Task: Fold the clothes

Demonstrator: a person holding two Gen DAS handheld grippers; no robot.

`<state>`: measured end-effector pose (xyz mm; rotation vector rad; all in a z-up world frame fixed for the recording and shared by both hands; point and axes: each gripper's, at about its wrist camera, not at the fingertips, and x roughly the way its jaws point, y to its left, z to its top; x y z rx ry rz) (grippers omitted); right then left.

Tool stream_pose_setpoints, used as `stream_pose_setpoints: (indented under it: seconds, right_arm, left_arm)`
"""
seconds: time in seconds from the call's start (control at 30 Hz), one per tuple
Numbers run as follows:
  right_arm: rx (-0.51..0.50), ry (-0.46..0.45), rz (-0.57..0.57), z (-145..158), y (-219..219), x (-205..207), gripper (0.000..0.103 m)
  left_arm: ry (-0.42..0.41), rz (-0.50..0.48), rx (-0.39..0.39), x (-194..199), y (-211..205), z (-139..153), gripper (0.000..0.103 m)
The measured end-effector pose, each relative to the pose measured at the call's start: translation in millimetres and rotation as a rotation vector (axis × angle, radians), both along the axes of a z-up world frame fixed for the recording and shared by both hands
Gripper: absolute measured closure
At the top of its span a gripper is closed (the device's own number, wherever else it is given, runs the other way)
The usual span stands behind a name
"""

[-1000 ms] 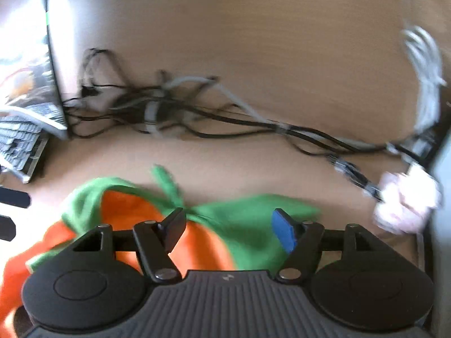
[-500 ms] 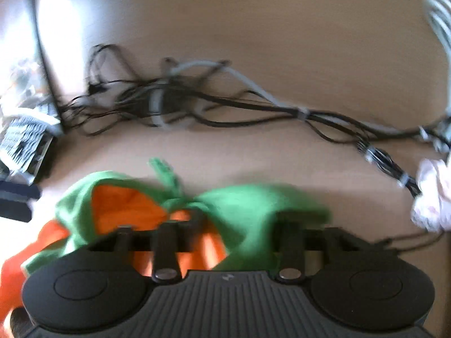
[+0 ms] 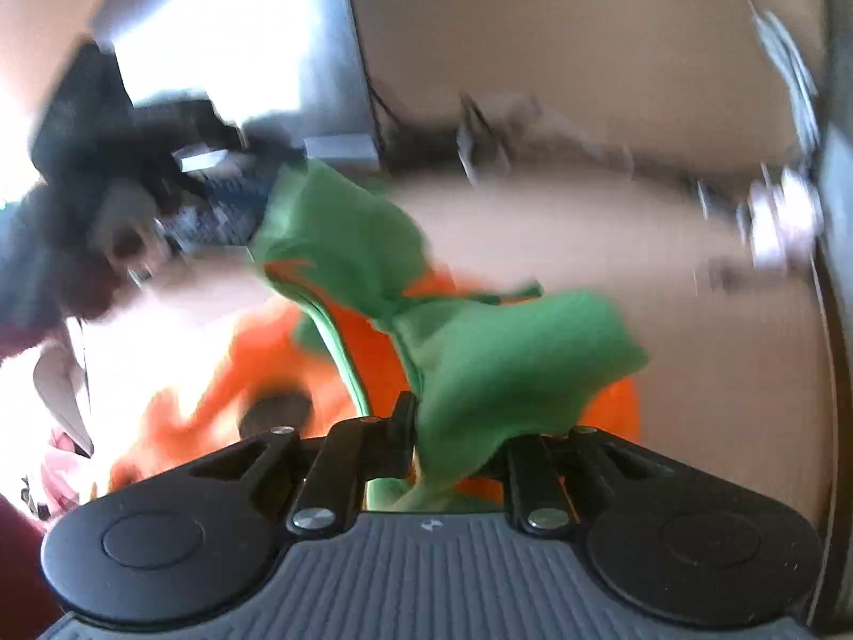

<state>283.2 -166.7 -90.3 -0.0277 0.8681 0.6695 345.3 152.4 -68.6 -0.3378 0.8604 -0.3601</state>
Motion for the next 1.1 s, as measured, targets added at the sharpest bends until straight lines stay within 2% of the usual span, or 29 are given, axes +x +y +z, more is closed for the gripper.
stream_pose_setpoints:
  seconds: [0.07, 0.17, 0.23, 0.3, 0.4, 0.5, 0.57, 0.73, 0.83, 0.93, 1.0, 1.07, 1.1]
  right_arm:
    - [-0.021, 0.036, -0.056, -13.4, -5.1, -8.7, 0.089]
    - [-0.002, 0.033, -0.132, -7.7, -14.8, -16.9, 0.088]
    - [0.009, 0.007, -0.153, 5.7, -23.0, -21.6, 0.076]
    - [0.017, -0.019, -0.171, 18.2, -30.0, -25.9, 0.07]
    - [0.017, -0.051, -0.183, 31.3, -30.9, -27.8, 0.069]
    - [0.007, -0.066, -0.203, 31.3, -30.9, -27.9, 0.069]
    - [0.026, -0.072, -0.211, 30.4, -28.3, -25.4, 0.069]
    - [0.131, -0.107, -0.185, 39.5, -21.0, -12.9, 0.069]
    - [0.135, -0.086, -0.202, 35.5, -17.3, 3.4, 0.069]
    - [0.024, -0.058, -0.223, 6.2, -5.6, 20.6, 0.069]
    - [-0.101, -0.072, -0.212, -12.6, 5.4, 28.2, 0.069]
    - [-0.188, -0.105, -0.204, -14.9, 10.3, 28.9, 0.069]
    - [-0.197, -0.125, -0.207, -9.4, 9.4, 26.8, 0.069]
  left_arm:
    - [0.028, -0.039, 0.053, -5.0, -10.9, -13.3, 0.0]
    - [0.08, -0.089, 0.187, -13.2, -27.4, -40.2, 0.0]
    - [0.098, -0.114, 0.246, -19.3, -31.3, -52.6, 0.0]
    - [0.089, -0.113, 0.264, -24.8, -26.4, -54.1, 0.0]
    - [0.061, -0.07, 0.258, -27.5, -7.6, -37.7, 0.0]
    - [-0.008, -0.087, 0.179, -37.3, 12.4, -8.2, 0.0]
    - [-0.036, -0.192, 0.082, -46.5, 16.6, 5.9, 0.0]
    - [-0.051, -0.434, -0.047, -70.2, -7.4, 12.6, 0.0]
    - [-0.045, -0.444, -0.032, -57.0, -28.0, -3.1, 0.0]
    - [0.017, -0.405, -0.028, -37.5, -39.5, -28.0, 0.0]
    - [0.047, -0.365, 0.038, -25.0, -44.8, -43.3, 0.0]
    - [0.059, -0.306, 0.102, -15.2, -39.3, -48.5, 0.0]
    - [0.062, -0.274, 0.128, -10.8, -34.5, -49.2, 0.0]
